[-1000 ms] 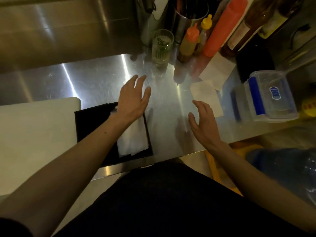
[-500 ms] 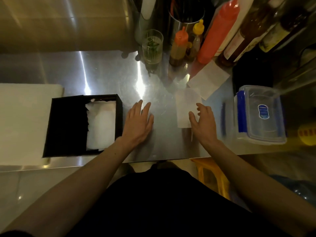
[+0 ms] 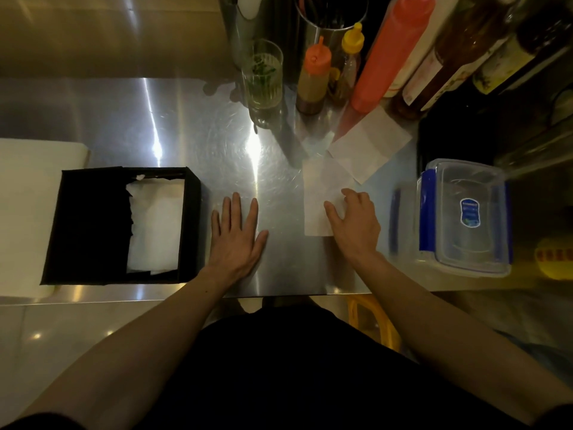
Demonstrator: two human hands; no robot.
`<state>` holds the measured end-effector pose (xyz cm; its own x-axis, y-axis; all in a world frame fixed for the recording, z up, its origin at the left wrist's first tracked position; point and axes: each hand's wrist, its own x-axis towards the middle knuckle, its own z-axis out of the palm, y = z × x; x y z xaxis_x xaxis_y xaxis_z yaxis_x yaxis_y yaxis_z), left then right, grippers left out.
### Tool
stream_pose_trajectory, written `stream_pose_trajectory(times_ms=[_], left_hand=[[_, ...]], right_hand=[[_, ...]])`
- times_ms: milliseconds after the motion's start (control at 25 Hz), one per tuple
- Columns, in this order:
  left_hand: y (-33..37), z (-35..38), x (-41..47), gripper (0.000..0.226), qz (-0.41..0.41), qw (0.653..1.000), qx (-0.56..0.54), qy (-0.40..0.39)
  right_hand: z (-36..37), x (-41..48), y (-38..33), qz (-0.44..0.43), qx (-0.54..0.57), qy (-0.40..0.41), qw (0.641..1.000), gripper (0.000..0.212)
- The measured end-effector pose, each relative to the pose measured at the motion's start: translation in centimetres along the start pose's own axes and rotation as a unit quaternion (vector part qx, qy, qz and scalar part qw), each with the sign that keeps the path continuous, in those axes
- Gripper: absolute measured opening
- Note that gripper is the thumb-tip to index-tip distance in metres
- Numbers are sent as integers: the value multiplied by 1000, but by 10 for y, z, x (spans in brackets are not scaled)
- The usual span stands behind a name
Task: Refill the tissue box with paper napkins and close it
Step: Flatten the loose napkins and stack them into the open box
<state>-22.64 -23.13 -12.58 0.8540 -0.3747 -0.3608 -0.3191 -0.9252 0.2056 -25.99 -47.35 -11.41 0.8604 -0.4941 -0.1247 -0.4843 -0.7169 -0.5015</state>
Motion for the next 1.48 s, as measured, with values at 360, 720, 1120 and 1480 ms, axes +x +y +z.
stream_pose_trajectory(times_ms=[360,720,1120,1480], left_hand=[[-1,7,0,75,3,999,-12,39],[-6,15,3,72,5,999,-3,49],[-4,9,2,73,5,1000,0,29],[0,-10,3,68,18,995,-97,-2]], right_hand=[[2,11,-13,24,-55,-1,998,46],[6,9,-14,7,-46,29,999,27],[-1,-6,-19,-21,34,48,998,20],[-25,-16,-42,-62,90,79,991,20]])
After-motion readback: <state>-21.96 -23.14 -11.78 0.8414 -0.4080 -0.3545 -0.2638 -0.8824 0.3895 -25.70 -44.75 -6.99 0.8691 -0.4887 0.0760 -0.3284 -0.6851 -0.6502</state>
